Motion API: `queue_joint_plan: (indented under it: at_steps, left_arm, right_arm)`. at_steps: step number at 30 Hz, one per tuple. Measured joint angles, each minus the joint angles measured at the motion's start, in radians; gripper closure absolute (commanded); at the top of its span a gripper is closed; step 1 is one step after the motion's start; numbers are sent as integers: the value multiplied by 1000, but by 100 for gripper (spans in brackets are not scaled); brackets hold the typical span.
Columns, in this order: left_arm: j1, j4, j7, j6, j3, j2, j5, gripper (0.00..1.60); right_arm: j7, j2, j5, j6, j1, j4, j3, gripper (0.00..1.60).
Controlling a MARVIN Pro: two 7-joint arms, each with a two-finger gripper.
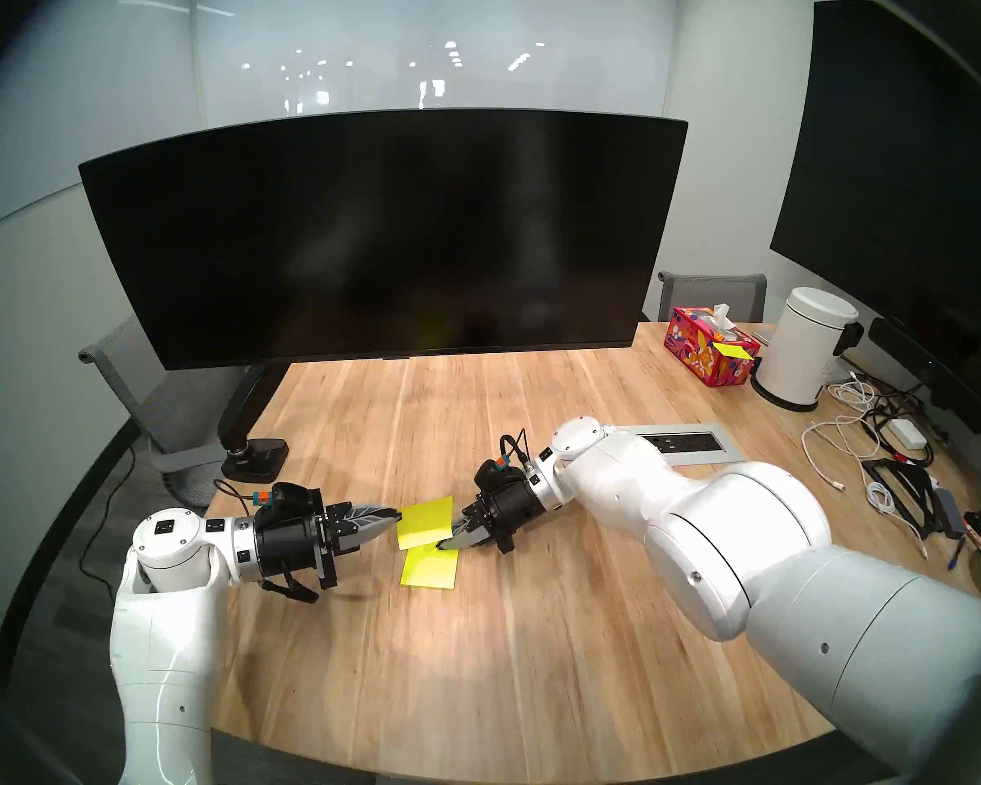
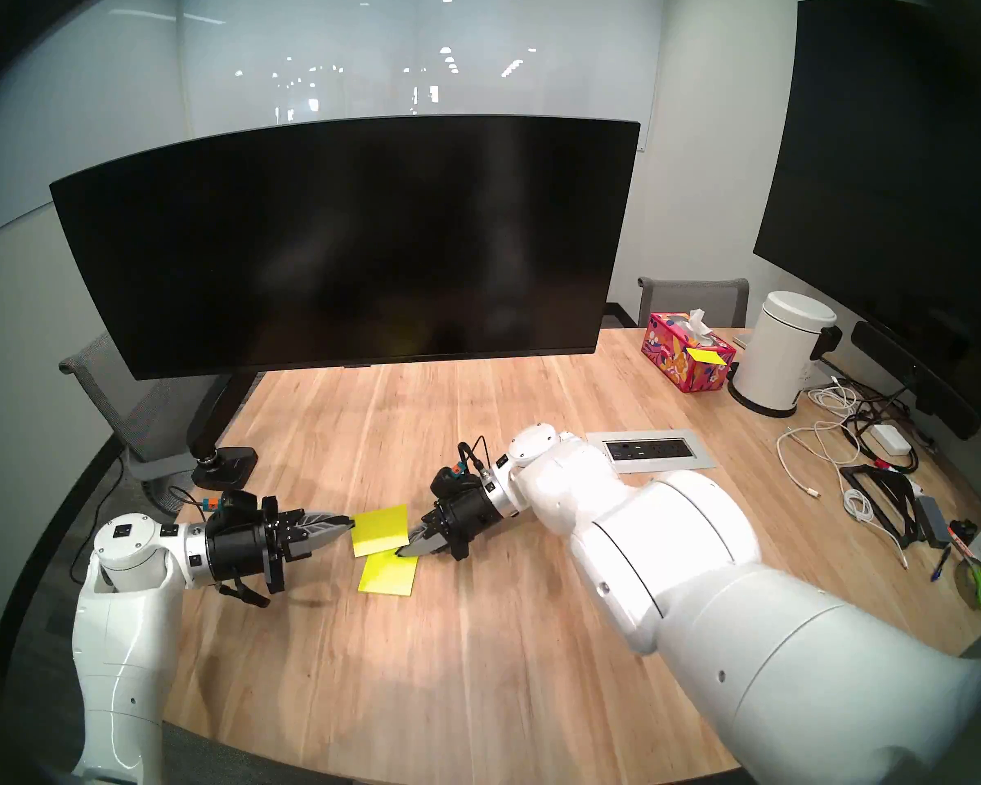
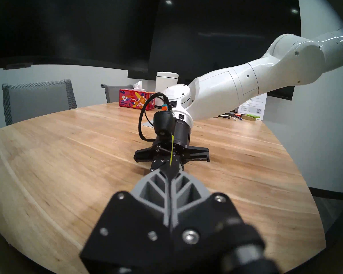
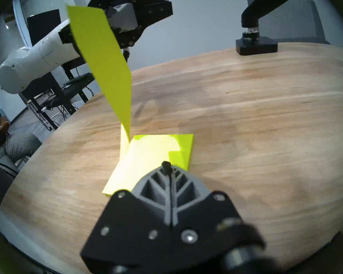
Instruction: Peel one sticky note off the pad and stick it onto the monitor, then press it flat
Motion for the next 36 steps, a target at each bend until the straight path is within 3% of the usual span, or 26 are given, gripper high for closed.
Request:
queue_joint_plan:
  at_steps: [20, 36]
  left_arm:
    - [26, -46, 135, 60, -42, -48, 40, 160]
    - [27, -60, 164, 99, -42, -79, 36, 160]
  right_arm:
    - [0, 51, 49, 31, 17, -2, 89, 160]
    - [-12, 89, 85, -27, 9, -3, 169, 160]
